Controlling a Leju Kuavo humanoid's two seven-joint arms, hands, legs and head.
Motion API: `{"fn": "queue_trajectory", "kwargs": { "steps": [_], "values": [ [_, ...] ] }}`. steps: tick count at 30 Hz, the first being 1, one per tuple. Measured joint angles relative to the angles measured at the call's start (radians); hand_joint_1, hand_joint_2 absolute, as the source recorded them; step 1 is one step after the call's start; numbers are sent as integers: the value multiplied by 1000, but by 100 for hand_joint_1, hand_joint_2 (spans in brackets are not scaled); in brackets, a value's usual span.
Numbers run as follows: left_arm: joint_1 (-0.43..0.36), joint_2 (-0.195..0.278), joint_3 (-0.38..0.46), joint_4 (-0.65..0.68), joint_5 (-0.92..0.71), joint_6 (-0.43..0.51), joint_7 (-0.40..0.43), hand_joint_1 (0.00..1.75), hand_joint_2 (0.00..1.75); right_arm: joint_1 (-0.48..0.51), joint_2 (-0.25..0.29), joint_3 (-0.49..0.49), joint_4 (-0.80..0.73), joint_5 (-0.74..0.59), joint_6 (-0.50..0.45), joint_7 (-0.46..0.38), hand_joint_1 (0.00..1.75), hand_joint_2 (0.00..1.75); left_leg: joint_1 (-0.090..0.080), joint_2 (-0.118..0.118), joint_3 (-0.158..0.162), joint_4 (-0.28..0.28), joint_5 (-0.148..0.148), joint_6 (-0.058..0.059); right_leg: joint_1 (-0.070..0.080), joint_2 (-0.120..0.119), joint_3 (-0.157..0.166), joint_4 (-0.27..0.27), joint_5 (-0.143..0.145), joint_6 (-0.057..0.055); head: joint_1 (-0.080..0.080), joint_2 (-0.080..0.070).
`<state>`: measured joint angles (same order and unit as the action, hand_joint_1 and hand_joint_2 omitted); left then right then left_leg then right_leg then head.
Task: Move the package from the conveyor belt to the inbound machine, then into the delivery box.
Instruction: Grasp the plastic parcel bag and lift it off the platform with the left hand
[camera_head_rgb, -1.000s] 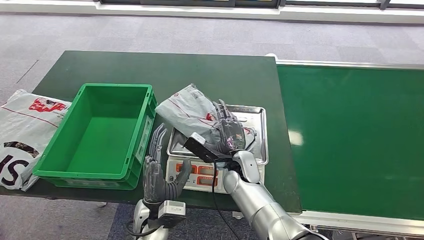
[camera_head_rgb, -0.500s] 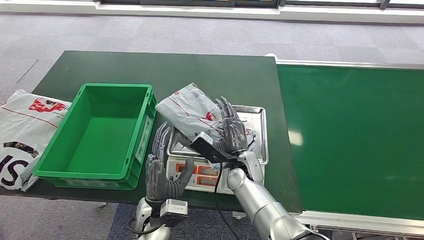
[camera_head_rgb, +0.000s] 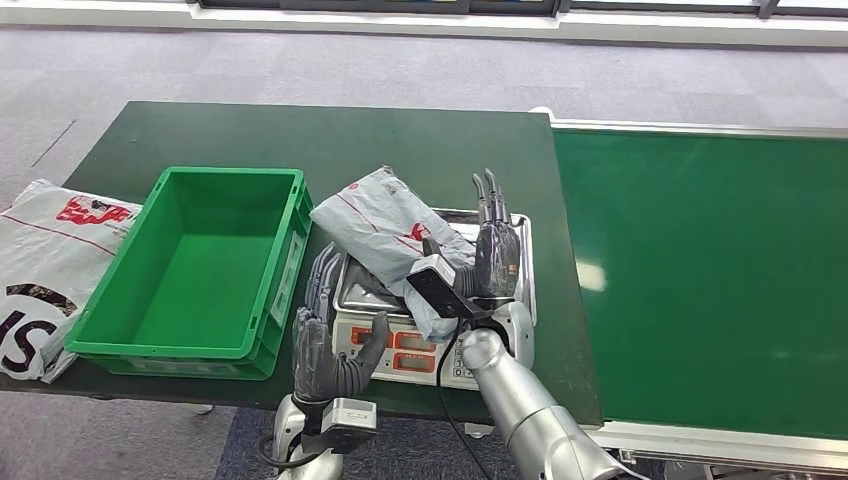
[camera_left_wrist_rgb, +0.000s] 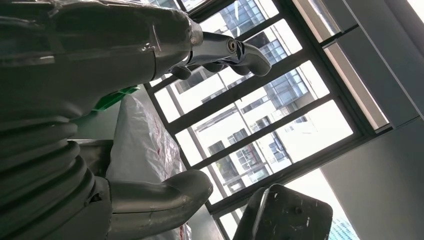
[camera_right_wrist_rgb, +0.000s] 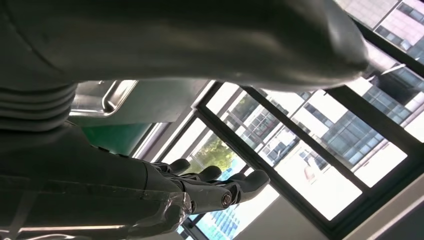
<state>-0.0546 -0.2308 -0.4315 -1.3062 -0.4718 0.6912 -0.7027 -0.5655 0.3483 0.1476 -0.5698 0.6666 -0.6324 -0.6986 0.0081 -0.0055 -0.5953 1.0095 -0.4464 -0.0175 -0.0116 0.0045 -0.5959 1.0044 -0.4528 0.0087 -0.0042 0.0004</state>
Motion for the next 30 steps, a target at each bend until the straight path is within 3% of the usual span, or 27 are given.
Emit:
{"fn": "queue_trajectory", "kwargs": {
  "steps": [8,12,17,21,25,30],
  "values": [
    [-2,0,-1,7,-2,0,0,0,175,58,-4,32,-133,-42,-62,-1,0,0,0,0,0,0,0,0,0,0,0,0,0,0,0,0],
    [-3,0,-1,12,-27,0,0,0,175,109,-3,31,-257,13,-65,-2,0,175,0,0,0,0,0,0,0,0,0,0,0,0,0,0],
    [-49,-5,21,69,-164,0,23,0,175,181,-1,31,-514,62,-66,-3,0,175,0,-1,-1,0,0,0,0,-1,-1,0,0,0,0,0],
    [-194,-15,89,227,-270,-2,94,0,175,213,-6,61,-713,47,-69,-3,0,175,0,0,-1,0,1,-1,0,0,-1,0,2,-2,0,0],
    [-344,-23,163,393,-286,-8,105,0,175,234,-13,95,-852,46,-69,-3,0,175,0,0,0,0,3,-2,0,0,-2,0,4,-3,0,0],
    [-441,-36,203,507,-304,0,111,0,175,248,-19,106,-943,45,-69,-3,0,175,0,0,0,0,3,-2,0,0,-2,0,4,-3,0,0]
  ]
}}
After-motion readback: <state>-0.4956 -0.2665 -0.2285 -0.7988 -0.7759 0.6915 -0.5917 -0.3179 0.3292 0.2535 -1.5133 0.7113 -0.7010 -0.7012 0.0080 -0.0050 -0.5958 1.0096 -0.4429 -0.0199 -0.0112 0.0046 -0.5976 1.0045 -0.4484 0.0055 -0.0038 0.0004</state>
